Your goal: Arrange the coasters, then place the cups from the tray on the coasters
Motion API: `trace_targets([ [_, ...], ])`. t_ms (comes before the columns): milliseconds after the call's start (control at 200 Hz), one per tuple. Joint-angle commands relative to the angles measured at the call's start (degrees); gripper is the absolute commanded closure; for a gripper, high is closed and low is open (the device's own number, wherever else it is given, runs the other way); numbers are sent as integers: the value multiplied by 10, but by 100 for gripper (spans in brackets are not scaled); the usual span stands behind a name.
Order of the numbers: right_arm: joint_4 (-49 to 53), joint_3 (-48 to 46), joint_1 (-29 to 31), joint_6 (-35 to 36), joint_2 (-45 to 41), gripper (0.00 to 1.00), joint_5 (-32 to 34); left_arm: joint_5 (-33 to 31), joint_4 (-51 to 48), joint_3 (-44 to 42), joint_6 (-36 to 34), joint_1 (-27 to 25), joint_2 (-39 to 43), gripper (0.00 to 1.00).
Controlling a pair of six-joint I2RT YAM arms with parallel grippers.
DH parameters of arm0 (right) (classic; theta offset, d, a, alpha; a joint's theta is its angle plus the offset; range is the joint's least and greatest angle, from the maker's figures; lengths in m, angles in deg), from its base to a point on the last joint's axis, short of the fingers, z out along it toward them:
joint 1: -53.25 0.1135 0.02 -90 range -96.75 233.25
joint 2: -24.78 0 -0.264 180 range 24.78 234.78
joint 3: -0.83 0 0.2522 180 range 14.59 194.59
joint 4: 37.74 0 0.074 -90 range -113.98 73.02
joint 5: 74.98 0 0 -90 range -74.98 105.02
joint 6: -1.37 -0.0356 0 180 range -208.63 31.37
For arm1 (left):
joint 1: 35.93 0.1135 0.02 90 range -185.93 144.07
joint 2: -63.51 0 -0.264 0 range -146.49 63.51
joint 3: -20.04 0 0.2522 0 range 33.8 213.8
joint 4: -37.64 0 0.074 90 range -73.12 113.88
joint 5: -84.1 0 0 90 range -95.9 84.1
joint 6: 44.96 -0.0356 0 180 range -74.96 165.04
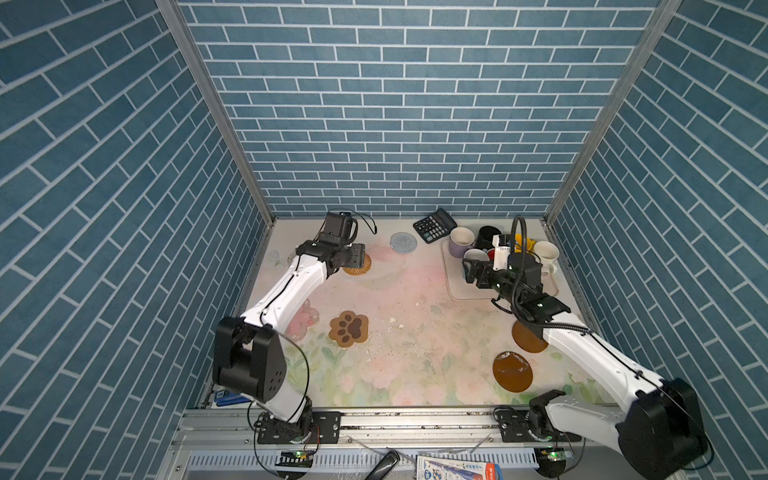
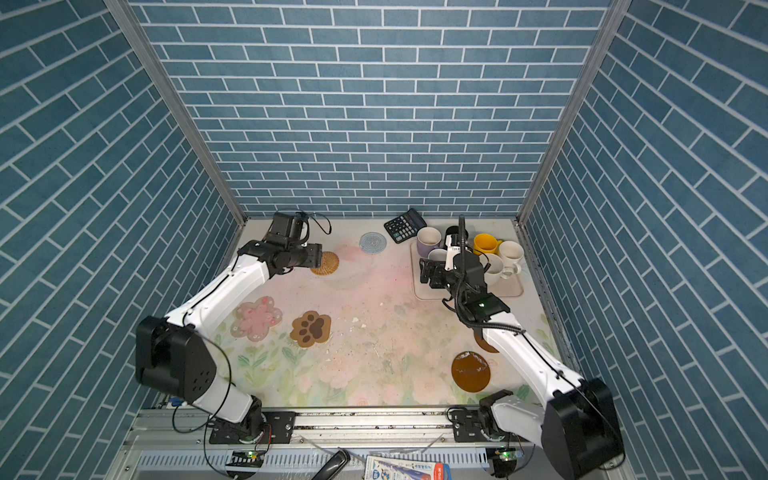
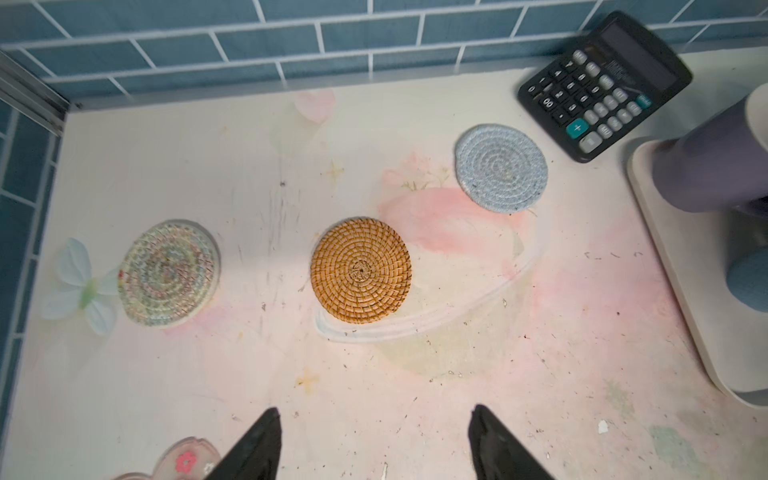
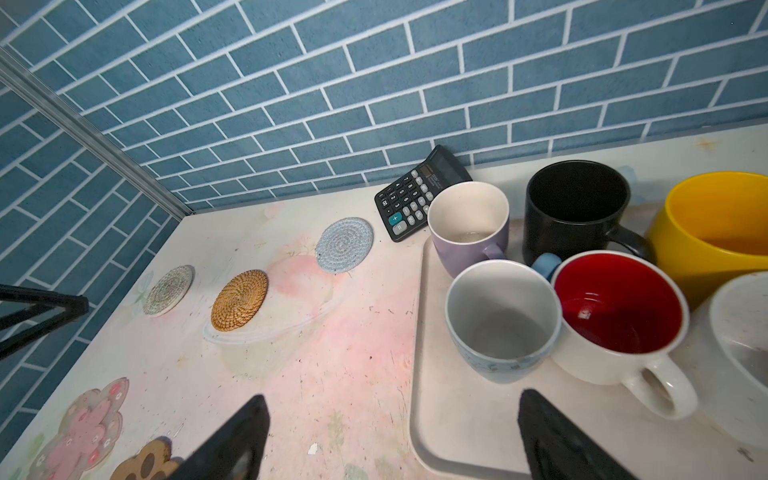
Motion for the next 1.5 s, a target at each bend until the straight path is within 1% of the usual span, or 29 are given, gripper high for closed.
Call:
trace_targets([
  [0,-83,41,7,-17,49,7,-5,26,-22,41,-1,6,-48,39],
  [115,-103,59,6,-12,99,7,-16,32,-37,92,-6,7,-112,49],
  [265,-142,52,7,-17,133,7,-38,46,-50,159,-13,14,-193,61],
  [300,-142,54,6,-15,140,7,-46,51,-52,172,-17,16,-209,65],
  [355,-133,59,6,-10,150,7,-48,56,-59,198,-22,22,-237,74],
  [370,-131,60,6,-8,151,7,-63,59,-61,205,-23,23,-244,76],
  [420,-129,61,6,-4,157,7,-72,73,-70,227,-22,30,-267,85],
  [465,-131,58,6,-2,160,7,-74,80,-79,244,-21,33,-287,90],
  [625,-139,53,6,2,170,7,-71,66,-96,276,-25,35,-337,100],
  [740,-141,54,6,3,172,7,-70,62,-108,285,-22,40,-363,100],
  [850,-142,53,6,2,173,7,-68,70,-115,297,-20,47,-386,100],
  [1070,-136,55,6,3,175,7,-65,78,-144,366,-27,53,-448,100],
  [1200,-115,58,6,14,161,6,-54,100,-183,436,-23,69,-499,100],
  [1265,-116,54,6,16,152,6,-39,95,-197,466,-25,75,-520,100],
  [1320,-119,51,6,16,146,6,-39,87,-205,489,-23,79,-534,100],
  [1370,-120,51,6,16,143,6,-39,99,-212,515,-20,84,-549,100],
  [1490,-121,50,7,15,140,6,-40,91,-234,580,-18,87,-581,100],
])
